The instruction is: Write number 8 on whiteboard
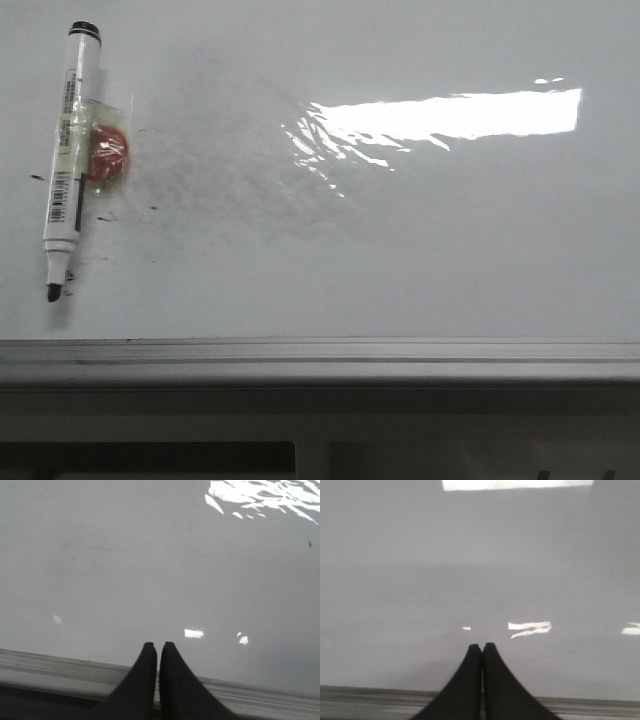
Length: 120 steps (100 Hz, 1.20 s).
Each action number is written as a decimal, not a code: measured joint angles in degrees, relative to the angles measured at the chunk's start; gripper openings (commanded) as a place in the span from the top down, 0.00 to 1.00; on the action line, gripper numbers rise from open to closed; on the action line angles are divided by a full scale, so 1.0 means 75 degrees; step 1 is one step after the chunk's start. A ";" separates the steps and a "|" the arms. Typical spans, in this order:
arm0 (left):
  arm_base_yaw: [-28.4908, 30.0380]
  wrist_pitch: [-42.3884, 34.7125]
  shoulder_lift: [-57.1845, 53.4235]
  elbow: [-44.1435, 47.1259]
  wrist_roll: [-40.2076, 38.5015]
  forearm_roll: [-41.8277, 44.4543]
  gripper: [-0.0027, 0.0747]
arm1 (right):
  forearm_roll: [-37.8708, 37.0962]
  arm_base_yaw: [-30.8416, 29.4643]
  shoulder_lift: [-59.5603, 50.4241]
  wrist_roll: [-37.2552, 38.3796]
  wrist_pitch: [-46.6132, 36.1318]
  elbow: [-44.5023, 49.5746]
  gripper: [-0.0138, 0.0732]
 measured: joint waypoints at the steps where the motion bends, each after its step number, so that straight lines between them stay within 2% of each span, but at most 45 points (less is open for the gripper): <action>1: 0.0000 0.0000 0.0000 0.0000 0.0000 0.0000 0.99 | 0.0000 0.0000 0.0000 0.0000 0.0000 0.0000 0.91; 120: 0.0000 -0.0141 0.0000 0.0000 0.0000 0.0113 0.99 | -0.0030 0.0000 0.0000 0.0000 0.0000 0.0000 0.91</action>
